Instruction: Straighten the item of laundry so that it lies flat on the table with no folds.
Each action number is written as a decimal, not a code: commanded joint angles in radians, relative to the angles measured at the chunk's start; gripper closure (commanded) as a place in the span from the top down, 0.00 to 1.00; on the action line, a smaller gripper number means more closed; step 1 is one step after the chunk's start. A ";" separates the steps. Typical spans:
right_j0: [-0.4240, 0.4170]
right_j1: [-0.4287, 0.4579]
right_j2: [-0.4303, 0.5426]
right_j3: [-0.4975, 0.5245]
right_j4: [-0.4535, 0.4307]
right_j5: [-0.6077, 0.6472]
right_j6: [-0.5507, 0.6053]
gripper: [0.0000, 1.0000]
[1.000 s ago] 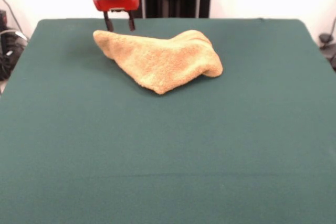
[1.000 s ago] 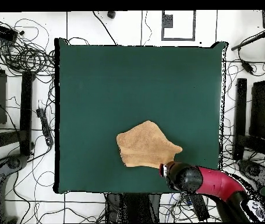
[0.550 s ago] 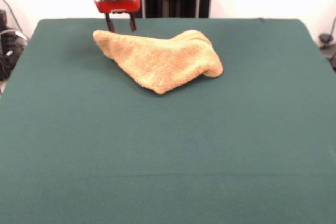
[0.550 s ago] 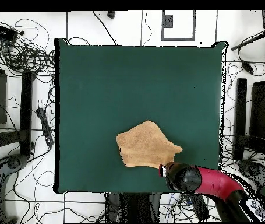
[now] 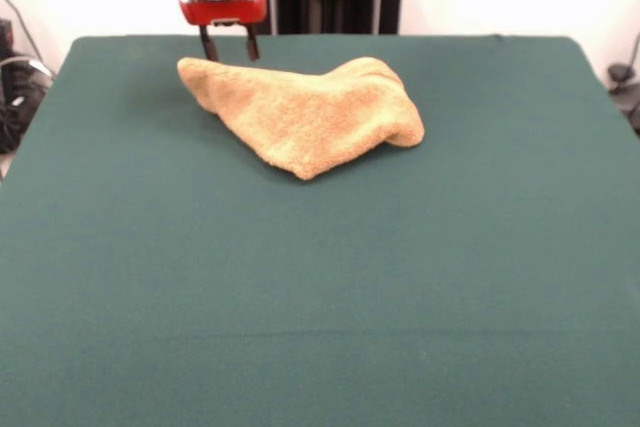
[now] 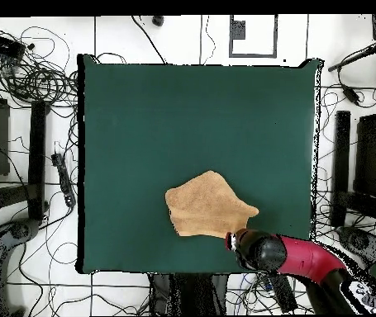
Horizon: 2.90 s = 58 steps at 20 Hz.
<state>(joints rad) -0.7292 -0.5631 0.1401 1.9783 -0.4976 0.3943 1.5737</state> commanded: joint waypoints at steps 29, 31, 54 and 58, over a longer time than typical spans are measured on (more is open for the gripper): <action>0.050 -0.086 0.053 0.075 0.000 -0.106 0.088 1.00; 0.060 -0.076 0.057 0.035 0.017 -0.074 0.086 1.00; 0.110 -0.024 0.060 -0.112 0.077 0.015 0.088 1.00; 0.111 -0.012 0.063 -0.125 0.076 0.014 0.082 1.00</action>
<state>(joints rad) -0.6640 -0.6608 0.1285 1.9289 -0.4752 0.3134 1.5737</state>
